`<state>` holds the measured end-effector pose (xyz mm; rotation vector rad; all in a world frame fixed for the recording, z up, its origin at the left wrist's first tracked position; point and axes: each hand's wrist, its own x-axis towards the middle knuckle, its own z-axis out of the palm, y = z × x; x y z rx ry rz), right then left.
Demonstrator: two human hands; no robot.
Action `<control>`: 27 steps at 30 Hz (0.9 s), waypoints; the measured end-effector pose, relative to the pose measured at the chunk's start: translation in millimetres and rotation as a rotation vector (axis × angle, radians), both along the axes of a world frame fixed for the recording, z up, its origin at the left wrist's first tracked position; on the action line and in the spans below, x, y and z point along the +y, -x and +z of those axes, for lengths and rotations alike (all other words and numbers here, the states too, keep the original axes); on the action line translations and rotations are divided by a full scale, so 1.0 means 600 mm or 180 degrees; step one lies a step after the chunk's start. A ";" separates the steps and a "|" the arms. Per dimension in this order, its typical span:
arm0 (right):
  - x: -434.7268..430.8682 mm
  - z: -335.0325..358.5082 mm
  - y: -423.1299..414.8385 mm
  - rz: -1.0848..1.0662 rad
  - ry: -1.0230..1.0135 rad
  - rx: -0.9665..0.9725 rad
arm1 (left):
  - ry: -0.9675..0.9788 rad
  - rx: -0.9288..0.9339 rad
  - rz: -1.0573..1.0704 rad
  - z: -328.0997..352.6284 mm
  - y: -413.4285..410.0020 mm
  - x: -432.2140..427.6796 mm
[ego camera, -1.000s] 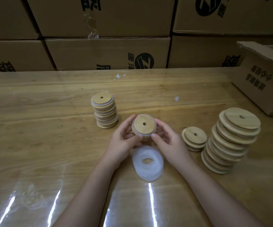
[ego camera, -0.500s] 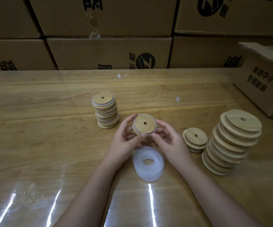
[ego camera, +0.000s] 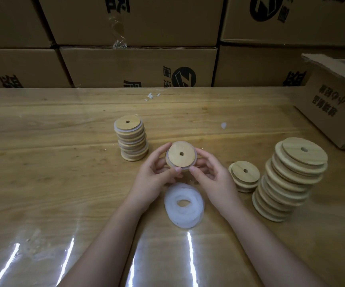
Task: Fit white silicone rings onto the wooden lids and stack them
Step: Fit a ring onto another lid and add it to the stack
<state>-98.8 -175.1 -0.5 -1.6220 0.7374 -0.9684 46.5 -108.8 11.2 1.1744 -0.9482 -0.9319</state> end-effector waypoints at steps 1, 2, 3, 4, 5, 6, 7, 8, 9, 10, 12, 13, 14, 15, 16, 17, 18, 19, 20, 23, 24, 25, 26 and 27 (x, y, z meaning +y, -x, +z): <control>0.001 0.000 0.000 0.0016 -0.0007 -0.0024 | 0.0020 0.0003 0.0022 0.000 0.000 0.000; 0.001 0.000 0.000 0.0036 -0.0005 -0.0047 | 0.0045 0.0014 0.0043 0.000 0.000 0.000; 0.001 0.000 -0.001 0.0060 -0.0003 -0.0057 | 0.0070 0.0043 0.0068 0.000 -0.001 -0.001; 0.001 -0.001 -0.002 0.0084 -0.0009 -0.0059 | 0.0094 0.0095 0.0099 -0.001 -0.003 -0.001; 0.002 -0.002 -0.002 0.0102 -0.0020 -0.0058 | 0.0117 0.0153 0.0129 -0.001 -0.004 -0.001; 0.002 -0.003 -0.002 0.0112 -0.0028 -0.0056 | 0.0134 0.0200 0.0150 -0.001 -0.005 -0.001; 0.002 -0.003 -0.002 0.0119 -0.0032 -0.0052 | 0.0137 0.0231 0.0162 -0.001 -0.006 0.000; 0.002 -0.003 -0.003 0.0124 -0.0034 -0.0050 | 0.0130 0.0256 0.0171 -0.001 -0.007 0.000; 0.002 -0.003 -0.002 0.0131 -0.0032 -0.0050 | 0.0120 0.0286 0.0182 0.000 -0.007 0.001; 0.002 -0.003 -0.003 0.0139 -0.0032 -0.0053 | 0.0107 0.0321 0.0188 0.000 -0.008 0.002; 0.003 -0.001 -0.002 0.0161 -0.0037 -0.0055 | 0.0074 0.0389 0.0177 0.001 -0.011 0.003; 0.003 -0.001 -0.002 0.0175 -0.0030 -0.0044 | 0.0050 0.0414 0.0161 0.001 -0.013 0.004; 0.003 -0.001 -0.001 0.0185 -0.0019 -0.0027 | 0.0026 0.0428 0.0141 0.002 -0.013 0.005; 0.004 0.000 0.000 0.0186 -0.0014 -0.0009 | 0.0006 0.0427 0.0123 0.003 -0.014 0.006; 0.004 0.000 0.001 0.0182 -0.0005 0.0011 | -0.0010 0.0413 0.0116 0.003 -0.014 0.006; 0.004 0.000 0.001 0.0182 0.0011 0.0040 | -0.0028 0.0393 0.0124 0.003 -0.014 0.005; 0.005 0.001 0.001 0.0190 0.0029 0.0067 | -0.0045 0.0375 0.0142 0.003 -0.013 0.004; 0.005 0.001 0.002 0.0207 0.0037 0.0085 | -0.0058 0.0367 0.0163 0.003 -0.013 0.004; 0.006 0.002 0.001 0.0229 0.0038 0.0099 | -0.0067 0.0368 0.0184 0.003 -0.013 0.003; 0.007 0.003 0.001 0.0250 0.0032 0.0128 | -0.0090 0.0363 0.0237 0.004 -0.012 0.002; 0.007 0.003 0.001 0.0258 0.0026 0.0131 | -0.0098 0.0369 0.0265 0.004 -0.011 0.002; 0.008 0.003 0.001 0.0279 0.0026 0.0136 | -0.0097 0.0383 0.0297 0.004 -0.011 0.001; 0.008 0.004 0.001 0.0304 0.0036 0.0141 | -0.0089 0.0399 0.0327 0.004 -0.010 0.001; 0.009 0.004 0.001 0.0322 0.0052 0.0146 | -0.0084 0.0414 0.0362 0.004 -0.010 0.000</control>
